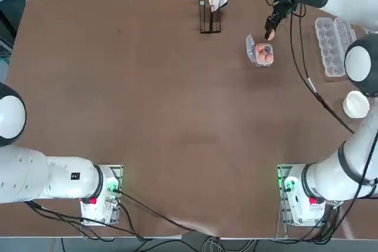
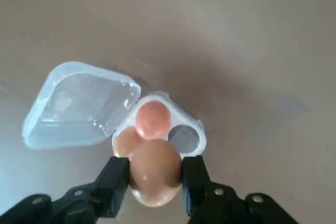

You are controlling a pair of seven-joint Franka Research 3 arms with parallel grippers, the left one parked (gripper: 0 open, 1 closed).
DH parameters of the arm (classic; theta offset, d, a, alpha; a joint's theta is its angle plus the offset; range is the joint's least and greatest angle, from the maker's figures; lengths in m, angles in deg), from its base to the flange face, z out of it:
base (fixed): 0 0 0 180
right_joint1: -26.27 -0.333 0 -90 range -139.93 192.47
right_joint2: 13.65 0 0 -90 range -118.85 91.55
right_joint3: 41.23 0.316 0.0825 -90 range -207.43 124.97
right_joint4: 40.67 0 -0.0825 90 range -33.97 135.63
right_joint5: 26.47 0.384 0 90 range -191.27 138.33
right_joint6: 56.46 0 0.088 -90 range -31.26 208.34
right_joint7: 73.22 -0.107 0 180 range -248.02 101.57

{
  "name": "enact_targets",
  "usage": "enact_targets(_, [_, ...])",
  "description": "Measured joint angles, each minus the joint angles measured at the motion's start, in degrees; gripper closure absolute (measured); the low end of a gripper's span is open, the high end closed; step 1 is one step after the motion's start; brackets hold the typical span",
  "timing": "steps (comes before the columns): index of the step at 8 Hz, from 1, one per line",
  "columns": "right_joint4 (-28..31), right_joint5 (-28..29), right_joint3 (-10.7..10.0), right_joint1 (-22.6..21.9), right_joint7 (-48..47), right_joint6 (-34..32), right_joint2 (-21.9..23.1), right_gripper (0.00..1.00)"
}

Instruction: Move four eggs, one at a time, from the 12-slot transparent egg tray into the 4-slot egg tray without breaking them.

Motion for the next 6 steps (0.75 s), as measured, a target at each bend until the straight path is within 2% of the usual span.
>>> enact_targets(4, [0.65,-2.19,-0.28,-0.61,-0.03,1.60,-1.99,0.42])
enact_targets(6, [2.75,-3.21,-0.66,-0.60,-0.03,4.59,-2.04,0.42])
